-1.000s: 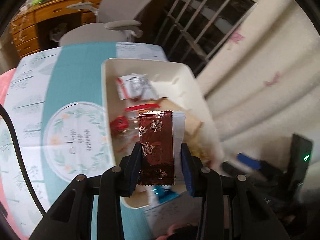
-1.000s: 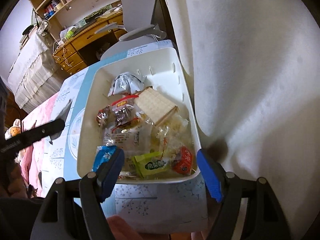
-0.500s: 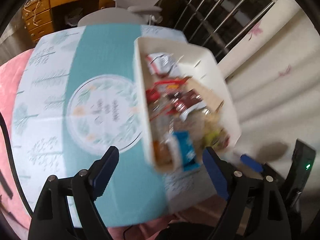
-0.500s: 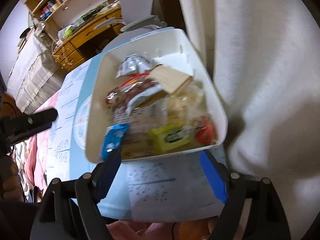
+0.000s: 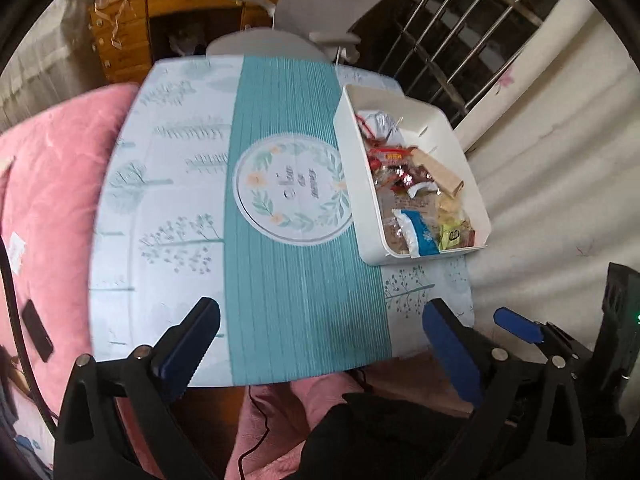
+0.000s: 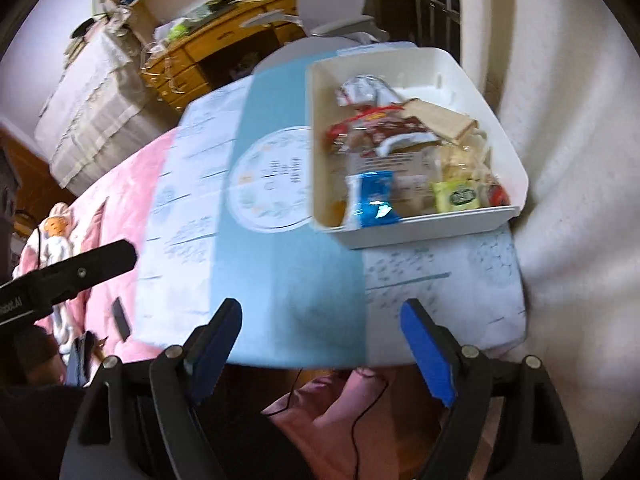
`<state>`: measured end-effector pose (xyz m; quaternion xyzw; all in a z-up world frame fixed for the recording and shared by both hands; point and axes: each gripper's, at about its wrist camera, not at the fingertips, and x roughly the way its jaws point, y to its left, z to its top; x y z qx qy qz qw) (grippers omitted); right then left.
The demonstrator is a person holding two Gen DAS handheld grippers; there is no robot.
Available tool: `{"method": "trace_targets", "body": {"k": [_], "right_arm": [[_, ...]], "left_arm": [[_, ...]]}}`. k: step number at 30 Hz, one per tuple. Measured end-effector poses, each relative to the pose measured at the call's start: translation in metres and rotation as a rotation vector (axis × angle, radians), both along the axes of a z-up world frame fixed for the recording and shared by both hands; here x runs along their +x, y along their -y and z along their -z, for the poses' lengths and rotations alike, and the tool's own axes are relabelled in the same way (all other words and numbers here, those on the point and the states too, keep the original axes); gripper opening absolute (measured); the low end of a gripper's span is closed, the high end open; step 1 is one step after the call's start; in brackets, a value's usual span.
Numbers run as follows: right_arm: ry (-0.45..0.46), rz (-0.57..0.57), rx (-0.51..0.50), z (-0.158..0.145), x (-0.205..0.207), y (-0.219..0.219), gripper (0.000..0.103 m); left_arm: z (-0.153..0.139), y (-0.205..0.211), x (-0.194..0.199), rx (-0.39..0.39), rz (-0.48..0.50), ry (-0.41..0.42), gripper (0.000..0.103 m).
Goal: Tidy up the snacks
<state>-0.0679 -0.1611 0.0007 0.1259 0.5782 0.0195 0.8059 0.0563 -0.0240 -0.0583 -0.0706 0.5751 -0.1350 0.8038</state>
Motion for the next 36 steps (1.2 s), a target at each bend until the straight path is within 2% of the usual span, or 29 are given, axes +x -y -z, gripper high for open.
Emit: {"method": "trace_targets", "body": {"k": [7, 11, 15, 25, 36], "right_arm": [[0.082, -0.042, -0.032, -0.049, -0.006, -0.017, 0.085], [0.119, -0.013, -0.024, -0.065, -0.011, -0.009, 0.096], [0.192, 0.047, -0.086, -0.084, -0.019, 0.001, 0.103], [0.197, 0.08, -0.139, -0.079, -0.018, 0.007, 0.103], [0.18, 0.079, -0.141, -0.075, -0.016, 0.012, 0.103]], "left_arm": [[-0.05, 0.01, -0.021, 0.097, -0.01, 0.134, 0.102], [-0.061, 0.014, -0.025, 0.159, -0.041, 0.174, 0.102], [-0.062, 0.014, -0.024, 0.214, -0.097, 0.185, 0.102], [-0.048, 0.025, -0.029, 0.229, -0.105, 0.179, 0.102], [-0.05, 0.034, -0.03, 0.248, -0.098, 0.197, 0.102]]}}
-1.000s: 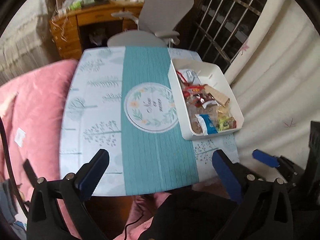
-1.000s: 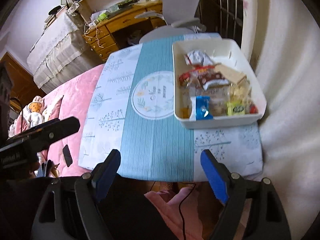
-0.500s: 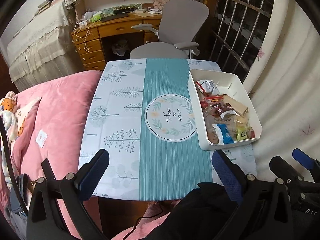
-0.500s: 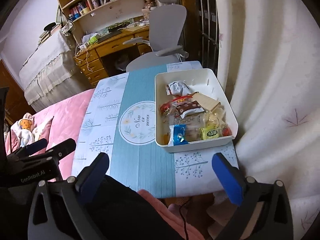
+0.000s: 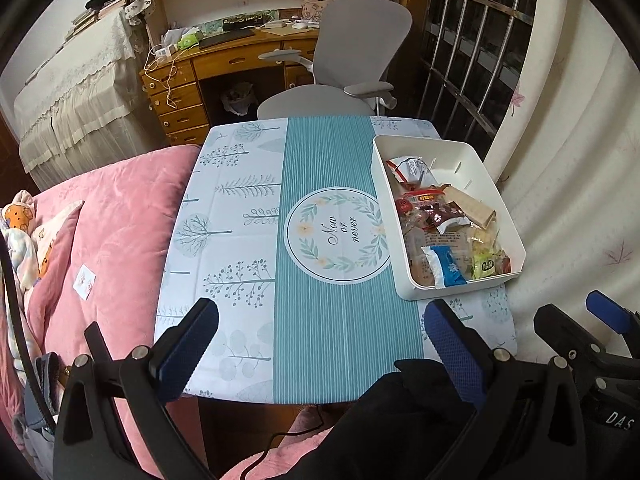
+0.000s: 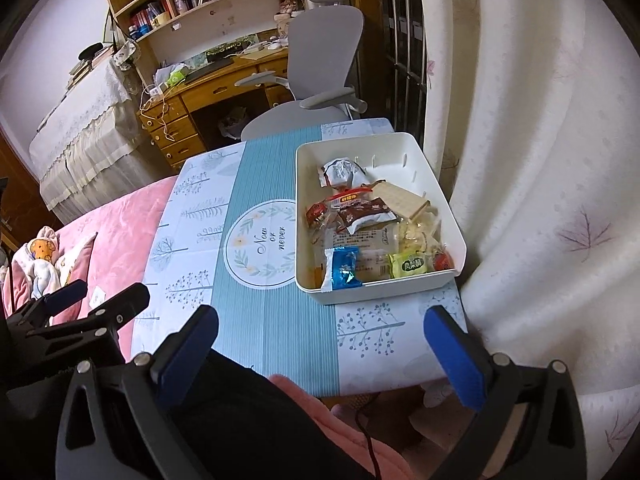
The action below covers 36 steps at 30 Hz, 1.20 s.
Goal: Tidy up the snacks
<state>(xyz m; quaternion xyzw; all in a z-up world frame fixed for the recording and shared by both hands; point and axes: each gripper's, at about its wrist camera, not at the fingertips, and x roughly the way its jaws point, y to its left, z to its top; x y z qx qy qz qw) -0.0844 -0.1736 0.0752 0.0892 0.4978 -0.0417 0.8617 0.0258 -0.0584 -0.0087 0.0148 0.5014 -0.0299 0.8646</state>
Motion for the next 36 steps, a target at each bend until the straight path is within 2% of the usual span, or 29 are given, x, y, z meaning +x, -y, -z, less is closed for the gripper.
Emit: {"method": "trace_targets", "body": {"k": [36], "right_arm": [[-0.055, -0.002, 0.021, 0.015, 0.005, 0.004, 0.103]], "left_arm": [[0.002, 0.0, 0.002, 0.029, 0.011, -0.011, 0.102]]}}
